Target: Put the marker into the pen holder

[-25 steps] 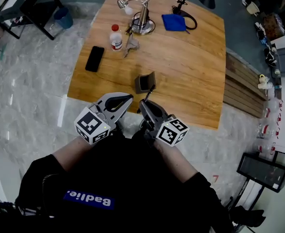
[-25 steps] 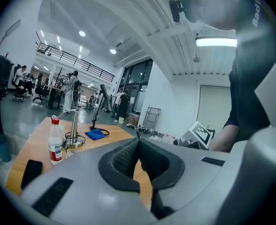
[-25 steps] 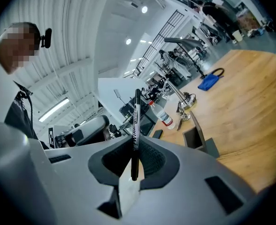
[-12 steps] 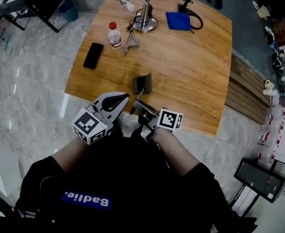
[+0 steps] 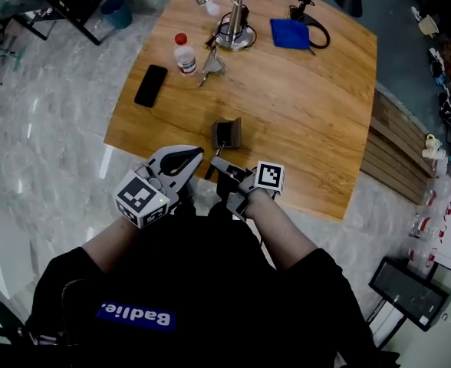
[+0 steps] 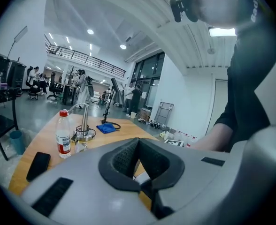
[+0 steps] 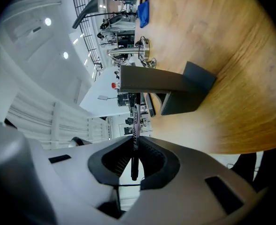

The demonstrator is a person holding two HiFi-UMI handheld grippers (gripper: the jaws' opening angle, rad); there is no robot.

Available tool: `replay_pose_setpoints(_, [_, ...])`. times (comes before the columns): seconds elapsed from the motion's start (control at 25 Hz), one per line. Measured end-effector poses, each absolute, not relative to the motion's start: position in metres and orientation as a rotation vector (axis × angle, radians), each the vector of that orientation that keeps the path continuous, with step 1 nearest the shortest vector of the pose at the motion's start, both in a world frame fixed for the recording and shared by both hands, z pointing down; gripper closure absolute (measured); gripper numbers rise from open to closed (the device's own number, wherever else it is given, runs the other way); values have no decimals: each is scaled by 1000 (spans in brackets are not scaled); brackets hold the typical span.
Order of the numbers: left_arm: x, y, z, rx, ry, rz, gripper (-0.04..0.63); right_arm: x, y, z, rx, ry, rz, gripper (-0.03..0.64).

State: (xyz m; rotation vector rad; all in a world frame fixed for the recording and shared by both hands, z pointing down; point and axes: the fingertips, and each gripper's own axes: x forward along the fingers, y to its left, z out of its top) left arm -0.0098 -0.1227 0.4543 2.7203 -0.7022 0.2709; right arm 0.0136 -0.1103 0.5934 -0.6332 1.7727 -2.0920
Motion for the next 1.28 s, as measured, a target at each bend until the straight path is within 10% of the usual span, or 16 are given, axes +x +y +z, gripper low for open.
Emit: replay_pose_setpoints(1.28, [-8,-163,459,2687,-765,302,588,19,-137,619,-438,1345,-2301,572])
